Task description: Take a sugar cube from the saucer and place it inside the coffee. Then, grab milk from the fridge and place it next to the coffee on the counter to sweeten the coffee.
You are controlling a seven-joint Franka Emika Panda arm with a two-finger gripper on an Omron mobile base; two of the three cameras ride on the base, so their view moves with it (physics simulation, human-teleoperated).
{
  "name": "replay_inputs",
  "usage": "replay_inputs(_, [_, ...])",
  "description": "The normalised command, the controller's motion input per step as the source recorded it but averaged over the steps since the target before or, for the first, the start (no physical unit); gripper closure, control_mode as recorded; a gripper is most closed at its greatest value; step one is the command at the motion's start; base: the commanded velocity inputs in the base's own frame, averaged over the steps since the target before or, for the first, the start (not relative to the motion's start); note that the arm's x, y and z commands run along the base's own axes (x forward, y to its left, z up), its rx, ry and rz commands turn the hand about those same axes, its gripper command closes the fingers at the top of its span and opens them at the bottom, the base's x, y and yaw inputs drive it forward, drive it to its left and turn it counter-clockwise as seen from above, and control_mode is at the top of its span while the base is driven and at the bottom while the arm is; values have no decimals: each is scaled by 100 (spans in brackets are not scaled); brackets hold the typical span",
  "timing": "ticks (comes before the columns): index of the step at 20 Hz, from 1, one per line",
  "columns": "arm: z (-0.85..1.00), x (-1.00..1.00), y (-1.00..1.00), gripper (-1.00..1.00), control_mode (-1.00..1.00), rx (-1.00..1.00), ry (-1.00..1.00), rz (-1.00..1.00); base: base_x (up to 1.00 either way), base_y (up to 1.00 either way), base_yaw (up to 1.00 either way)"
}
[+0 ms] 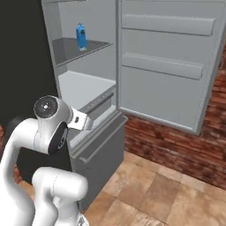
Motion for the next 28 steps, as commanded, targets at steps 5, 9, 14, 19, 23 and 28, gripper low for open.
replay_inputs(5, [0, 0, 0, -100, 100, 0, 0, 0, 95, -42, -19])
replay_inputs(9, [0, 0, 0, -100, 100, 0, 0, 0, 93, -31, 14])
replay_inputs(14, [0, 0, 0, -100, 100, 0, 0, 0, 100, -85, 23])
replay_inputs(19, [0, 0, 0, -100, 100, 0, 0, 0, 38, -59, 55])
replay_inputs(23, [0, 0, 0, -100, 100, 0, 0, 0, -1, -32, 93])
replay_inputs(28, [0, 0, 0, -100, 100, 0, 0, 0, 4, -57, 61])
